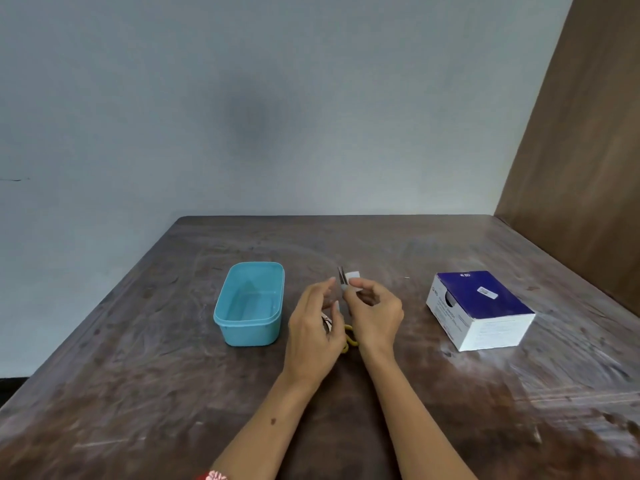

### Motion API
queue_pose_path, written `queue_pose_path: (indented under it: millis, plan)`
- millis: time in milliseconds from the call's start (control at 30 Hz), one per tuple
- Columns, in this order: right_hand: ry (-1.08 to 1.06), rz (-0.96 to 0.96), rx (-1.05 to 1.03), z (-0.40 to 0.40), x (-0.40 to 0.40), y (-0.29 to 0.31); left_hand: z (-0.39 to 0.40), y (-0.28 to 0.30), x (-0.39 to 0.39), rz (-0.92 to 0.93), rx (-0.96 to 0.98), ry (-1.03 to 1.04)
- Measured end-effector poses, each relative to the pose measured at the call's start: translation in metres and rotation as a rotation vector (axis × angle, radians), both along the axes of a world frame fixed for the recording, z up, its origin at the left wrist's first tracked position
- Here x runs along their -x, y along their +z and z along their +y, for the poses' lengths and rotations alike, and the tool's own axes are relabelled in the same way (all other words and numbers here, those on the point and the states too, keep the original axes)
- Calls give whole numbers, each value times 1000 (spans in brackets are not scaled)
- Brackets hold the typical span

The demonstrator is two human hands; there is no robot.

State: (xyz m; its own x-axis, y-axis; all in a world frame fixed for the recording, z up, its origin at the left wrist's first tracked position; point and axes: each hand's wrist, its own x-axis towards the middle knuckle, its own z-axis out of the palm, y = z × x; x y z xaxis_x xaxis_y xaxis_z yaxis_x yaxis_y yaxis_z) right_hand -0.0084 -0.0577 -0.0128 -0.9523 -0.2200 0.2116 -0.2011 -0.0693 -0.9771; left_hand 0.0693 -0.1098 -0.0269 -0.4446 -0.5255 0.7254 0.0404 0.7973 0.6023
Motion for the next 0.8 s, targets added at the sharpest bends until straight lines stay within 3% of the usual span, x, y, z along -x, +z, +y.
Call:
queue_pose_path:
  millis: [233,533,800]
  plan:
    - [107,-97,170,-3,-13,0,-4,-1,-3,-29,-176,-11]
    - [167,-13,110,0,-19,1,-8,2,-3,12,-379,-52]
    - [72,100,60,0,-18,-2,-9,2,-2,13,-378,-31]
